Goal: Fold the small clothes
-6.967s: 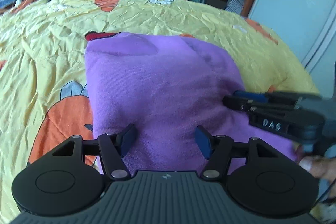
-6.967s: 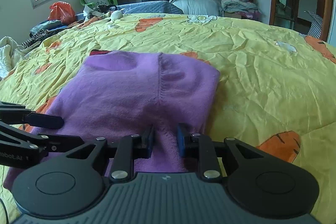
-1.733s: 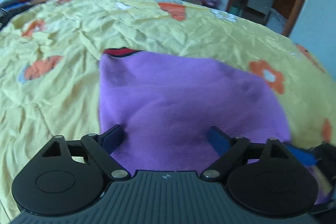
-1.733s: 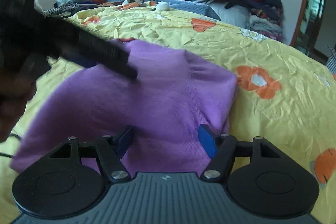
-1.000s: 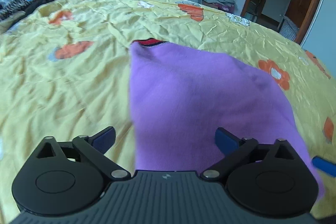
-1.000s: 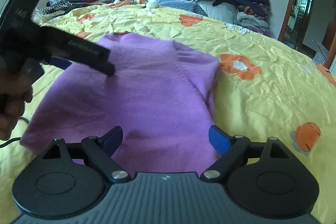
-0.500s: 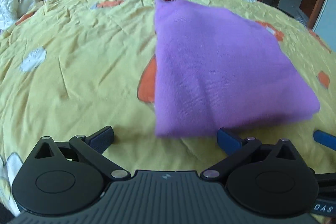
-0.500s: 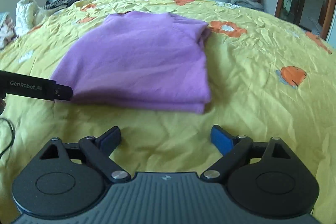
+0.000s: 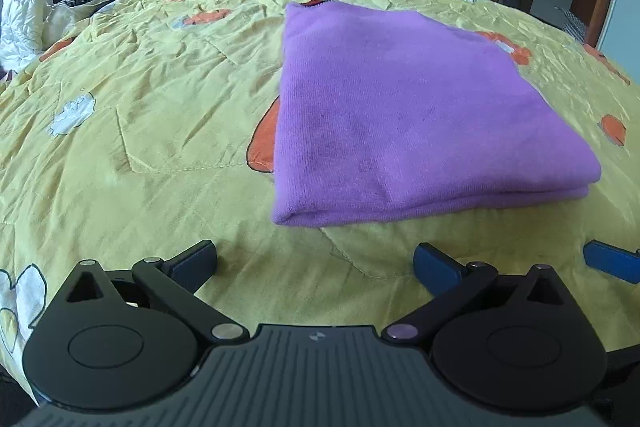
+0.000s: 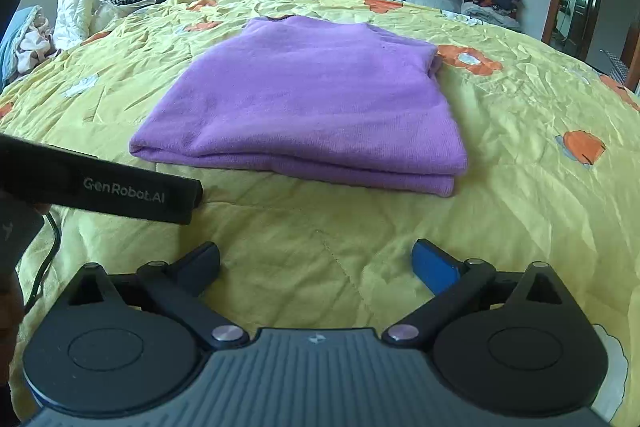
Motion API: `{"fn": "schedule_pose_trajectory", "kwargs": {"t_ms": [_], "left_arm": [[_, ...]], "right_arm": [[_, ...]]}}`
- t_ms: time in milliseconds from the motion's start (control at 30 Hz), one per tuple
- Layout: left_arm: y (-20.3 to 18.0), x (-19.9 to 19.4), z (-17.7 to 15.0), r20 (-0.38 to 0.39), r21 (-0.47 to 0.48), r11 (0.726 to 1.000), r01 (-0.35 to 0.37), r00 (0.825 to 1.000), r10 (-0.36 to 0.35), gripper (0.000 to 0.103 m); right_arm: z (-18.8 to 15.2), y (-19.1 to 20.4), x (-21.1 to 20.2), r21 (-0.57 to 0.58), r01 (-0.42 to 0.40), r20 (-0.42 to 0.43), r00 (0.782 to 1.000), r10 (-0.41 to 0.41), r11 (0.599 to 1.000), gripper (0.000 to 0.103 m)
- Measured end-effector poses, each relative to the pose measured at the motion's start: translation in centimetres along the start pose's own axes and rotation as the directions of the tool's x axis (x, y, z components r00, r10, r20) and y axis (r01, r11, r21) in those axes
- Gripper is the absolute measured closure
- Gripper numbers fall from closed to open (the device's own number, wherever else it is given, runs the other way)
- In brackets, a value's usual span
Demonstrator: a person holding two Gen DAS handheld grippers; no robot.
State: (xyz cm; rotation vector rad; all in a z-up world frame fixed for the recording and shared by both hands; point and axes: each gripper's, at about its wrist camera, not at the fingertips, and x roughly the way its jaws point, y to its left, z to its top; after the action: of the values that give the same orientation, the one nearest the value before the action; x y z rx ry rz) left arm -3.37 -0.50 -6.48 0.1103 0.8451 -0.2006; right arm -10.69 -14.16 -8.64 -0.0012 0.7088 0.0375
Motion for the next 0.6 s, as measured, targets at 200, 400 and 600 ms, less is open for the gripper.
{"fn": "schedule_pose_trajectory", "kwargs": {"t_ms": [200, 400, 600], "left_arm": [[-0.17, 0.18, 0.23, 0.004, 0.012, 1.000, 0.018, 1.000, -0.018, 0.000], [-0.30, 0.23, -0.09, 0.034, 0.014, 1.000, 0.019, 0.999, -0.019, 0.000], [-0.39, 0.26, -0.05, 0.034, 0.007, 1.000, 0.010, 0.999, -0.010, 0.000]], "right_arm": [[0.12, 0.78, 0.26, -0.006, -0.002, 0.006, 1.000, 0.002, 1.000, 0.000], [0.29, 0.95, 0.46, -0.005, -0.004, 0.008, 1.000, 0.004, 1.000, 0.000], [0.62, 0.82, 0.85, 0.009, 0.006, 0.011, 1.000, -0.007, 1.000, 0.000]]}}
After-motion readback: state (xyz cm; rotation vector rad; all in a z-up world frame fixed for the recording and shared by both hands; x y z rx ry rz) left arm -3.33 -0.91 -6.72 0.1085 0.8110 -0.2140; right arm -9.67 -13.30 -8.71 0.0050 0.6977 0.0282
